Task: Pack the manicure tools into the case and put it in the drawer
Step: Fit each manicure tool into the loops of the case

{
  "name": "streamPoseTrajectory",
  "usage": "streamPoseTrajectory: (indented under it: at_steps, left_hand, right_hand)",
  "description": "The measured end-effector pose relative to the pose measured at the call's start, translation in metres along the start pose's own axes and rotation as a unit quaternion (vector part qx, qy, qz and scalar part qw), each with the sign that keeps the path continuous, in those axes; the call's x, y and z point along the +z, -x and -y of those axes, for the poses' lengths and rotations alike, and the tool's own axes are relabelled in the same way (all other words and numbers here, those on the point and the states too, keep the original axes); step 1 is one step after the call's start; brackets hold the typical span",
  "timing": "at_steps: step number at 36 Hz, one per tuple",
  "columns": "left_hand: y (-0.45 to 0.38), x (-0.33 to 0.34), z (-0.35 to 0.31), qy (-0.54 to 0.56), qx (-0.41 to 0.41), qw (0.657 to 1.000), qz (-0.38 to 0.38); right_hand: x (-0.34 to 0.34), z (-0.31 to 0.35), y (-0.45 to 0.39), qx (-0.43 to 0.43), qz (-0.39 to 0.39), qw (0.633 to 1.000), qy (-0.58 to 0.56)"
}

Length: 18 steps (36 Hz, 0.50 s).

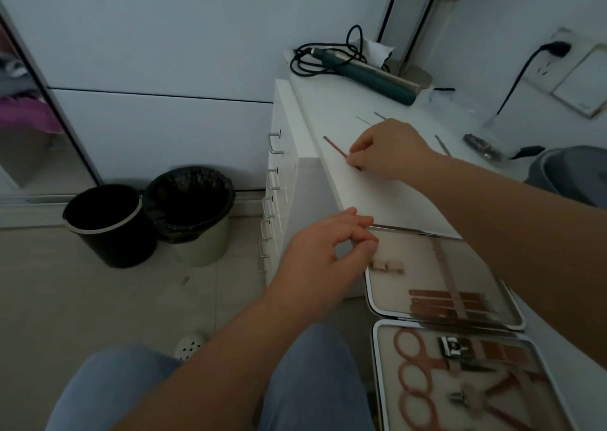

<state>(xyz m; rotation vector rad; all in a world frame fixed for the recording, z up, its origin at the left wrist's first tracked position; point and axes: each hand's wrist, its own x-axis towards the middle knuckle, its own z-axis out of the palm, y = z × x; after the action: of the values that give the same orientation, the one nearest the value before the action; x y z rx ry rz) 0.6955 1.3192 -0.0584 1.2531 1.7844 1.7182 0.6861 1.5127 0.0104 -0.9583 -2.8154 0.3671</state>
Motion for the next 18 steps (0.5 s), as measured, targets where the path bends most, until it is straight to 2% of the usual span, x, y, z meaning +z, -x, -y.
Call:
streamPoseTrajectory:
  at_steps: [4,9,14,18]
  left_hand:
    - [0.001,0.001,-0.002,0.005,0.003,1.0,-0.006]
    - [0.001,0.002,-0.002,-0.002,0.007,1.0,-0.016]
    - [0.0,-0.001,-0.006,-0.004,-0.007,1.0,0.002]
    - [-0.007,-0.007,-0.013,0.023,-0.069,0.997,0.03]
  right_hand:
    - [-0.001,0.011,-0.002,0.034,0.02,0.998,0.056]
    - [-0.001,0.018,-0.003,0.036,0.026,0.992,0.119]
    - [0.002,0.016,0.011,0.016,0.02,0.999,0.046]
    - [-0.015,0.013,0.047,0.001,0.013,1.0,-0.018]
